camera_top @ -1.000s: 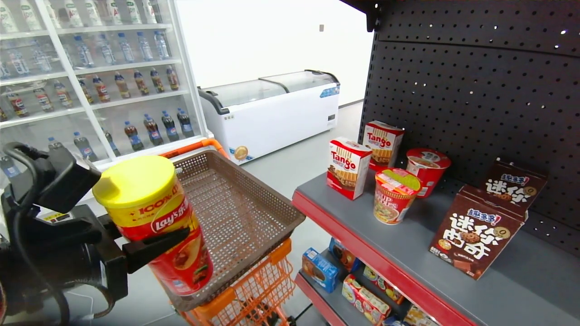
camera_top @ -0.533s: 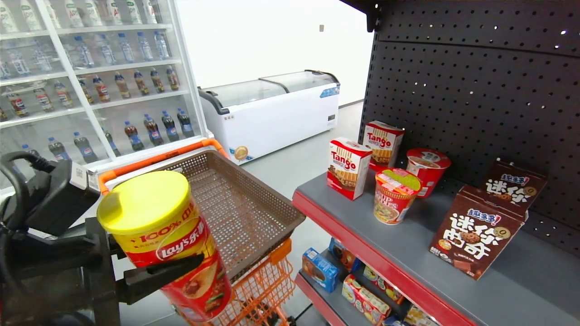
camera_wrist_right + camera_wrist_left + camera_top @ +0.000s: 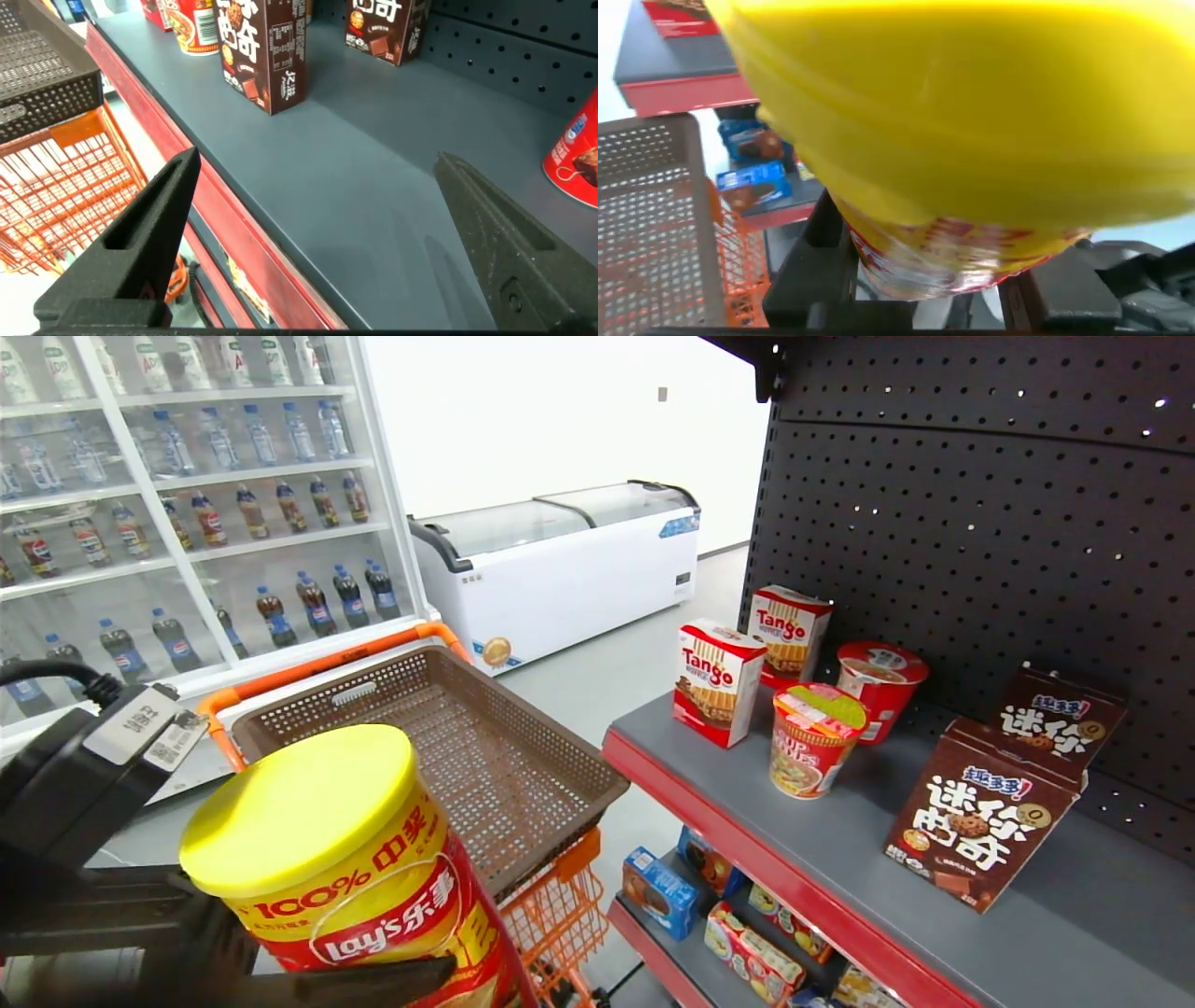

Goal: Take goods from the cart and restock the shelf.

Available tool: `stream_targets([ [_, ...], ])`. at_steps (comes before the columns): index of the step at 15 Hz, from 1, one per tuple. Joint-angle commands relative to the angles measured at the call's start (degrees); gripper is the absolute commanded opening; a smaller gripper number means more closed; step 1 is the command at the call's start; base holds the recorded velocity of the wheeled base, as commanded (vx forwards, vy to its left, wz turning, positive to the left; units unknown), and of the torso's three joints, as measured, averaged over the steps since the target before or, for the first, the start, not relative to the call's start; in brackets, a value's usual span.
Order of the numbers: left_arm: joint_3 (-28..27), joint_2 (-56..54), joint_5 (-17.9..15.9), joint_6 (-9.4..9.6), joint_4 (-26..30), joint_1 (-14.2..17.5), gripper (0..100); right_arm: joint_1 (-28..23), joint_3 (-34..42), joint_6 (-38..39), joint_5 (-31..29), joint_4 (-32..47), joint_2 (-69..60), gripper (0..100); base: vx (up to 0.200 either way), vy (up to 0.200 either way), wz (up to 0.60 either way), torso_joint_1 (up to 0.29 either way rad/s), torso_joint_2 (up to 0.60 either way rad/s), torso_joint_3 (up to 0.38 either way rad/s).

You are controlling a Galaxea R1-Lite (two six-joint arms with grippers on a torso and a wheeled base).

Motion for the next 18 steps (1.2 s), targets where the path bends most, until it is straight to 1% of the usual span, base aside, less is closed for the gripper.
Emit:
stream_targets([
  [1,0.44,0.22,-1.21,0.15,-0.06,-0.22,0,0.0,0.0,0.0,0.04,-0.01,0.02,100,0.0,0.0,0.0,0.0,0.0,0.0],
  [3,0.53,0.31,-4.11,0.23,-0.06,-0.22,0,0.0,0.0,0.0,0.04,-0.01,0.02,100,0.0,0.0,0.0,0.0,0.0,0.0],
  [4,0.53,0.31,-4.81,0.23,-0.06,-0.22,0,0.0,0.0,0.0,0.04,-0.01,0.02,100,0.0,0.0,0.0,0.0,0.0,0.0],
  [6,0.79,0.39,-4.9,0.32,-0.06,-0.31,0,0.0,0.0,0.0,0.04,-0.01,0.02,100,0.0,0.0,0.0,0.0,0.0,0.0],
  [10,0.79,0.57,-4.81,0.23,-0.06,-0.13,0,0.0,0.0,0.0,0.04,-0.01,0.02,100,0.0,0.0,-0.6,0.0,0.0,0.006],
  [18,1.58,0.75,-4.72,0.23,0.03,0.31,0,0.0,0.0,0.0,0.04,-0.01,0.02,100,0.0,0.0,0.0,0.0,0.0,0.0],
])
